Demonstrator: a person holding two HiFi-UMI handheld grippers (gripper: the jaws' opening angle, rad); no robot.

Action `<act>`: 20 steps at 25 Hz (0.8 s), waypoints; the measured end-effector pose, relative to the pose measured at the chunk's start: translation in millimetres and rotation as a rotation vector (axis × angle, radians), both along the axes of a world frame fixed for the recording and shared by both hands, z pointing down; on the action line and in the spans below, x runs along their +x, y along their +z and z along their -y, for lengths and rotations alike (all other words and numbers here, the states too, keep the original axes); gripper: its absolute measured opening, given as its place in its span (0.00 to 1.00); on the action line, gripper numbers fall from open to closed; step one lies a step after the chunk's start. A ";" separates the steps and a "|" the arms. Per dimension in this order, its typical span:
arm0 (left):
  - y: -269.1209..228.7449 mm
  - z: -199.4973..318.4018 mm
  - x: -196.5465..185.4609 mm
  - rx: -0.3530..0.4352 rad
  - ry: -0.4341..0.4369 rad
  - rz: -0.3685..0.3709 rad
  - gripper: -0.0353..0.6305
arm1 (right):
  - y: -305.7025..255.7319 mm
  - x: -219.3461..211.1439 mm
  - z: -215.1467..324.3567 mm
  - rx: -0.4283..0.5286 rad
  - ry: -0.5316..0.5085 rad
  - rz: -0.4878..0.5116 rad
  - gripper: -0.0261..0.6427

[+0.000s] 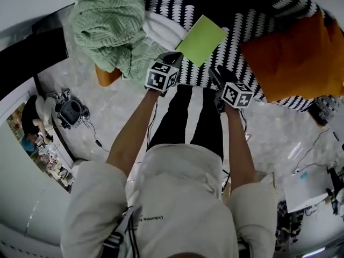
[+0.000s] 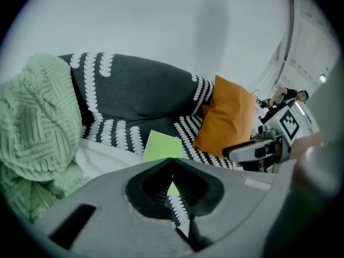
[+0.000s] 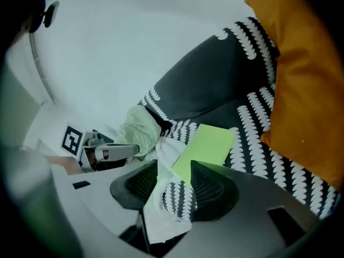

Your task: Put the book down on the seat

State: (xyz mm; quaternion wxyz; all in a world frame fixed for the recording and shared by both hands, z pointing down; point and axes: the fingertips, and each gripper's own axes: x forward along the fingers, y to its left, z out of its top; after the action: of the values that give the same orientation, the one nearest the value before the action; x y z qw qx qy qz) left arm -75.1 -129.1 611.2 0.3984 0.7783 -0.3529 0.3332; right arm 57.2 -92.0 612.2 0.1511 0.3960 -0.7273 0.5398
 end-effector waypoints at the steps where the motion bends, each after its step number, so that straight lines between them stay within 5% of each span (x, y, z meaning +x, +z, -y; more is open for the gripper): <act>1: -9.8 -0.2 -0.9 0.021 0.018 0.010 0.07 | -7.2 -0.9 0.2 0.017 -0.019 -0.022 0.32; 9: -74.6 -20.1 1.3 0.071 0.075 0.014 0.07 | -74.8 -2.9 1.8 0.177 -0.161 -0.195 0.32; 13: -92.2 -28.5 -3.9 0.093 0.092 0.066 0.07 | -108.4 5.5 7.7 0.200 -0.092 -0.196 0.32; 20: -126.8 -31.5 -33.4 0.128 0.011 0.077 0.07 | -143.5 10.8 8.4 0.249 -0.153 -0.258 0.30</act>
State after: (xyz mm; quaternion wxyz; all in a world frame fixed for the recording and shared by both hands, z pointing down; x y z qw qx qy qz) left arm -108.5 -97.7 484.3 0.3322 0.7906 -0.3843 0.3418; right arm 68.0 -100.4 468.7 0.2337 0.4209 -0.7911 0.3773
